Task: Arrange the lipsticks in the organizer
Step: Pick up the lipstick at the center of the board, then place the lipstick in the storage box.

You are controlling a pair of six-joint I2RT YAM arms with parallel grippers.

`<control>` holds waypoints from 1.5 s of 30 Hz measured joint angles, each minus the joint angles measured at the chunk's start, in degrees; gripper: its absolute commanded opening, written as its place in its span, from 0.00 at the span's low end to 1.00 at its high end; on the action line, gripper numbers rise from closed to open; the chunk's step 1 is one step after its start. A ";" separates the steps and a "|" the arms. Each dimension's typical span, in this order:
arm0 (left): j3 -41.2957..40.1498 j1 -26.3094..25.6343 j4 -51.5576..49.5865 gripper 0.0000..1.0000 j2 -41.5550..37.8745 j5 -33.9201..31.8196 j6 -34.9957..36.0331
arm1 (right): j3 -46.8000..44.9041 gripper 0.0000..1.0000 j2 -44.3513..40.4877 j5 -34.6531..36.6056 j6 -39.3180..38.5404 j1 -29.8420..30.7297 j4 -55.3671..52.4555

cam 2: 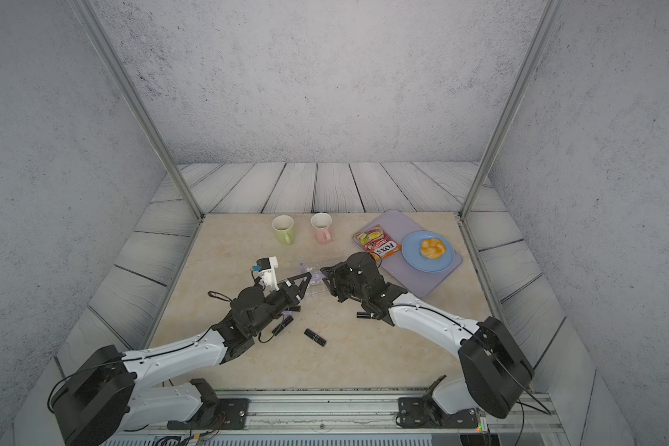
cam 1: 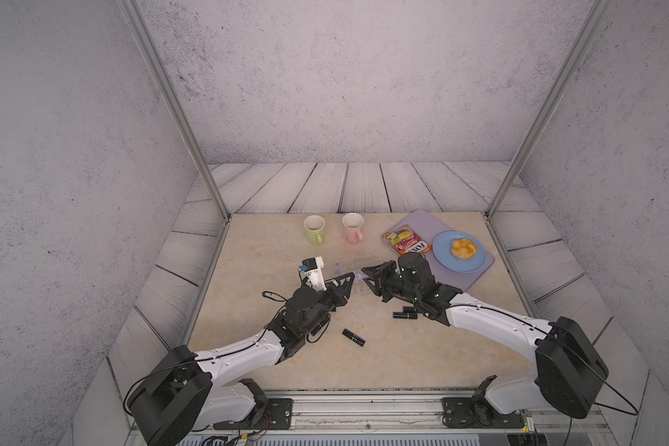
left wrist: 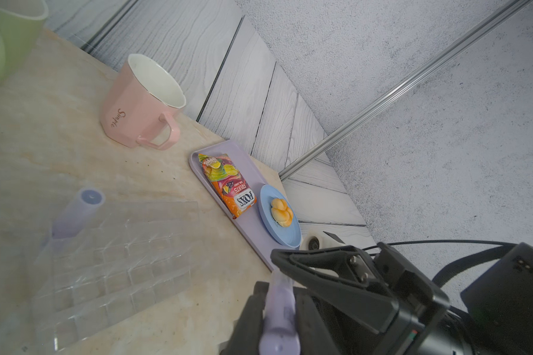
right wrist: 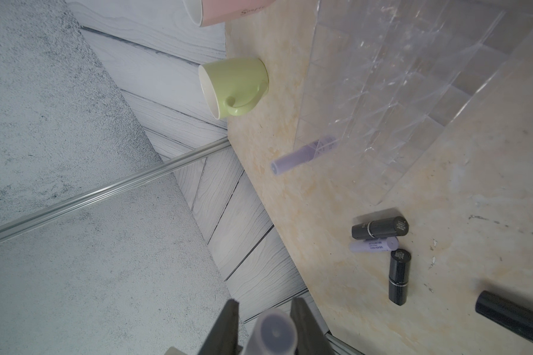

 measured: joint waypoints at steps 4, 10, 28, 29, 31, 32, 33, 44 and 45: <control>0.00 -0.24 -0.04 0.08 0.35 0.33 -0.04 | 0.09 0.18 0.26 0.07 0.68 -0.11 0.63; 0.15 -0.35 -1.84 0.35 -0.15 0.92 -0.33 | 0.15 0.09 0.26 0.11 1.05 -0.28 1.77; 19.67 18.80 -56.13 0.90 -10.78 -2.84 10.86 | 6.86 0.04 0.13 13.99 -41.86 -4.13 -2.03; 20.63 19.82 -57.96 0.91 -10.01 -3.17 12.13 | 8.09 0.04 1.11 15.13 -46.53 -3.17 -1.51; 21.59 21.79 -60.94 0.91 -8.85 -3.48 14.25 | 10.82 0.04 4.20 17.31 -55.87 -1.01 -0.87; 21.62 22.62 -61.92 0.91 -8.44 -3.48 15.04 | 12.13 0.03 5.97 18.03 -59.91 0.04 -0.74; 21.62 23.41 -62.93 0.92 -8.00 -3.41 15.61 | 13.44 0.03 7.98 18.80 -64.02 1.16 -0.66; 14.91 33.27 -64.59 0.91 -4.55 4.96 15.37 | 21.20 0.01 24.35 23.89 -86.88 5.66 0.52; 14.80 33.31 -64.46 0.91 -4.33 5.64 15.19 | 21.44 0.02 25.27 24.00 -87.47 5.66 0.85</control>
